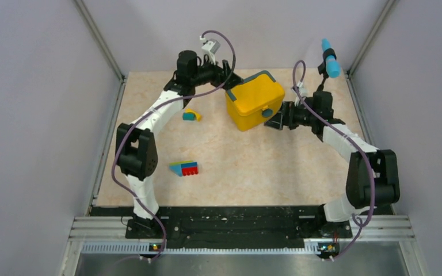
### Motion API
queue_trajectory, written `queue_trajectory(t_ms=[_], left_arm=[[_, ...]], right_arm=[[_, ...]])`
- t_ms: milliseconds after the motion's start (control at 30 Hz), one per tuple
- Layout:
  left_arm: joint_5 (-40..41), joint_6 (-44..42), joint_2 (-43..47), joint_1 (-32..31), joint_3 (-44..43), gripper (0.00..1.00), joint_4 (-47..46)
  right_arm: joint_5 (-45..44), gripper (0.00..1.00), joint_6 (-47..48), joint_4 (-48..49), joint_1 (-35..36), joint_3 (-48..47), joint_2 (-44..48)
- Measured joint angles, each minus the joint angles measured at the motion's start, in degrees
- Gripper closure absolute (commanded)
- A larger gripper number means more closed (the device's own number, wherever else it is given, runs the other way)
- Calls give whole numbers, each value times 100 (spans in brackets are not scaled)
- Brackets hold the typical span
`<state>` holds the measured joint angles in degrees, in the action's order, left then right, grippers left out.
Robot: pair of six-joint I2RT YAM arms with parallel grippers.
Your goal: Organize the medicine kit
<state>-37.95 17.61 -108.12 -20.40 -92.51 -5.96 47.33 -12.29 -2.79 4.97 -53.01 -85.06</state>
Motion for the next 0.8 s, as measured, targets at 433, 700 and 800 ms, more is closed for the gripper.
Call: queue_trajectory(t_ms=[433, 700, 800], left_arm=[[293, -240, -2046, -166, -1834, 3, 857], [573, -588, -2085, -278, -1801, 15, 868], [824, -782, -2037, -302, -1617, 17, 713]], right_arm=[[737, 9, -1504, 2192, -190, 7, -1327], [1172, 11, -1996, 3034, -188, -210, -1845], [1241, 16, -2194, 3329, -188, -352, -2017]])
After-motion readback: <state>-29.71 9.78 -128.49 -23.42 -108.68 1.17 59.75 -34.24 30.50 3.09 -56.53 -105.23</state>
